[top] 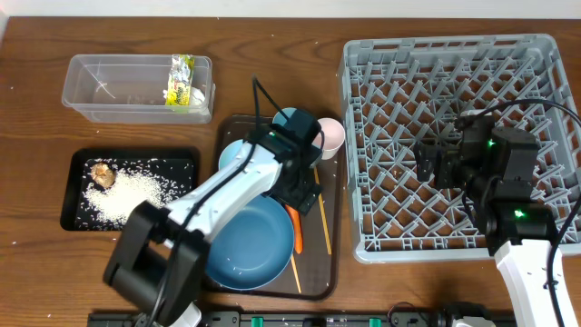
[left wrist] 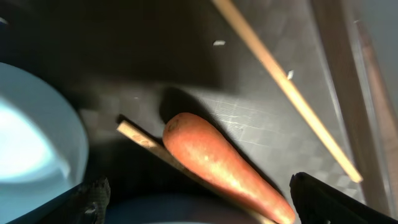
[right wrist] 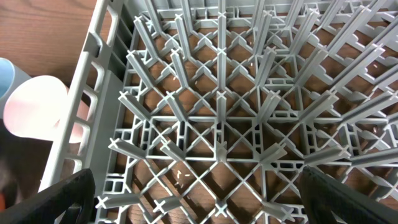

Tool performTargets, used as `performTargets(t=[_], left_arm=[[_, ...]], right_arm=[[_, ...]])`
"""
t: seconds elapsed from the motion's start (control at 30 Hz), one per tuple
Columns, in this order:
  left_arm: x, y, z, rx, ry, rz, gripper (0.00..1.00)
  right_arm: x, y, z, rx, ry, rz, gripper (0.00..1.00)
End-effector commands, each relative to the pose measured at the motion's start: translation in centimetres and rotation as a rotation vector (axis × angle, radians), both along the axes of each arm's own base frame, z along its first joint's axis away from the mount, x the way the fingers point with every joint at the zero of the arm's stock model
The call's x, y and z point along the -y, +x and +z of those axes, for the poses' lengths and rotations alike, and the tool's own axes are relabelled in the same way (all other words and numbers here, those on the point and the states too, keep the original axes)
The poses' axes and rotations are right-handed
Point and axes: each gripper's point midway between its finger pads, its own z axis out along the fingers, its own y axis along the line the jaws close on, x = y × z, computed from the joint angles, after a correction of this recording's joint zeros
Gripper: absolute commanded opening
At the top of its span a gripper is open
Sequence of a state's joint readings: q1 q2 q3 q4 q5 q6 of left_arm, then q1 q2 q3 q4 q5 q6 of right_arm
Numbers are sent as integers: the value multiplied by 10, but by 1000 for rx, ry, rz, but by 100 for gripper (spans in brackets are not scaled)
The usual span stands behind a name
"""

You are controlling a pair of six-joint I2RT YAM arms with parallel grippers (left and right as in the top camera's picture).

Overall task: Sort waste into correct bins and load items into the dishwasher rack
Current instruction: 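Lower the left gripper onto the carrot and grasp it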

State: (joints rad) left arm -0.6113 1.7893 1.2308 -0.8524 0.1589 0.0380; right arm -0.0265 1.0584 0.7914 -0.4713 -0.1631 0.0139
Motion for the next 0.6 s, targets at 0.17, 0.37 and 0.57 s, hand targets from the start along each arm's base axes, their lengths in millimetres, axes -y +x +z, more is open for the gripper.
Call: performTargets(t=[0.17,0.37,0.57], left_arm=[[7,-5,-16,-34,7,-6,94],[14,-5,-19,-26,1,-23,94],[11,-9,-30,-57,25,-22,94]], right_arm=[[-2,4,-2,-11,-10,13,99],[-2,5,-8,-31,-9,13,99],[-2,5,-8,-34,-9,13,99]])
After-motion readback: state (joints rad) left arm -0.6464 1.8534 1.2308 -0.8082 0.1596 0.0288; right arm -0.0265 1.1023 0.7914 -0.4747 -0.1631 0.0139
